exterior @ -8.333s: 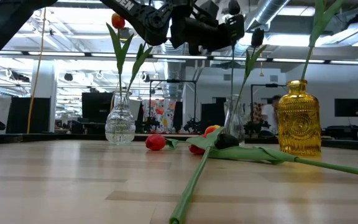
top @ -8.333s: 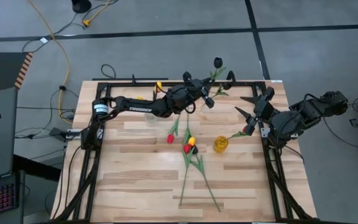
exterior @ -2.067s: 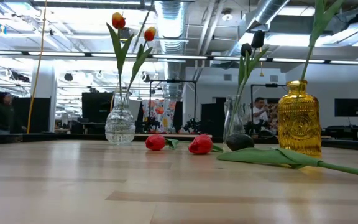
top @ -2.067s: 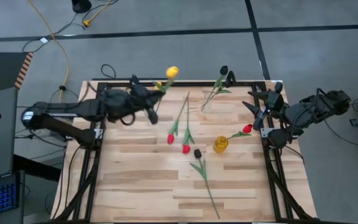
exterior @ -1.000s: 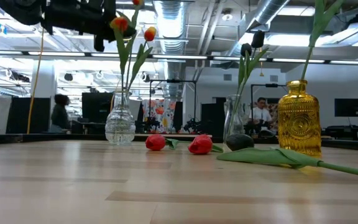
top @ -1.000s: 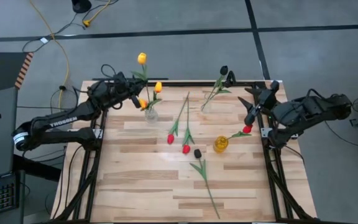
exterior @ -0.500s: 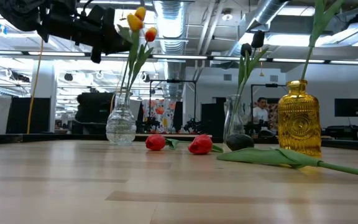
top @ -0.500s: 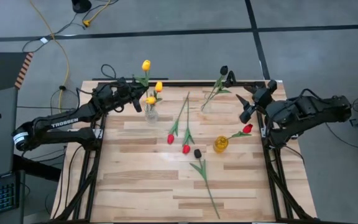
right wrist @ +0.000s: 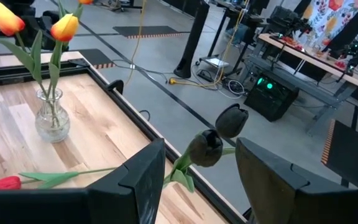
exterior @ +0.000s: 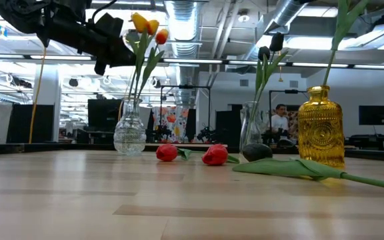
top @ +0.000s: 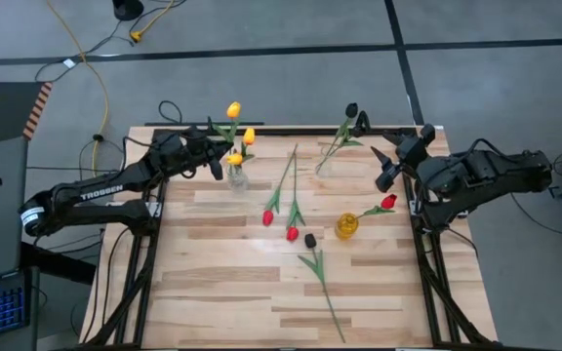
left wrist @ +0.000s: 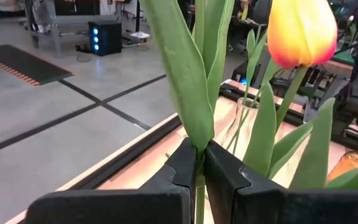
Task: Sort flowers into vase by color
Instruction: Put the yellow tulip into the left transparent vase
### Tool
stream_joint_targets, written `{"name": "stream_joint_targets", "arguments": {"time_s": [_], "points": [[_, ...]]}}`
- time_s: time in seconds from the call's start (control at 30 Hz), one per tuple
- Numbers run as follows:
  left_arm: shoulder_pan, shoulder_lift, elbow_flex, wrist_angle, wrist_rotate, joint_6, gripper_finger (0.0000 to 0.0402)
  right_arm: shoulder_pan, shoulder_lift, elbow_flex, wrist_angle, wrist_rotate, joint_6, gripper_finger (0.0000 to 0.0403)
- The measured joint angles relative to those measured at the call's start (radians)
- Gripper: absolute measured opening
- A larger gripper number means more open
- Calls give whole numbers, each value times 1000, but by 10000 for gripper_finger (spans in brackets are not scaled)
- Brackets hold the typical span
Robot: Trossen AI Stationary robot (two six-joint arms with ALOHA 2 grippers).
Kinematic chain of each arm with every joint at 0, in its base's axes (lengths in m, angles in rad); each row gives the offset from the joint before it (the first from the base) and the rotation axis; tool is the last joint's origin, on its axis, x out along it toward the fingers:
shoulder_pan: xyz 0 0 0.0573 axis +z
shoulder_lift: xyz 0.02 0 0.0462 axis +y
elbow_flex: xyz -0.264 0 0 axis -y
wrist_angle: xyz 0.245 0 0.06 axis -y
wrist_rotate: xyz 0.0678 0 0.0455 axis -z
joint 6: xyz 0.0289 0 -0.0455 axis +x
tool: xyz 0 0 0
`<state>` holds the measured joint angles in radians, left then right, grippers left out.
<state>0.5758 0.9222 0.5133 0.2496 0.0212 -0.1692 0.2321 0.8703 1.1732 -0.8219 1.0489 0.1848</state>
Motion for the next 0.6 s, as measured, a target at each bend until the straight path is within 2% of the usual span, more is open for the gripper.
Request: {"name": "stream_joint_targets", "arguments": {"time_s": [0.3,0.6], "points": [[0,0,0,-16,27,2,18,0,0,0,0,0,0,222],[0,0,0,-23,26,33,113,0,0,0,1,0,0,222]]}}
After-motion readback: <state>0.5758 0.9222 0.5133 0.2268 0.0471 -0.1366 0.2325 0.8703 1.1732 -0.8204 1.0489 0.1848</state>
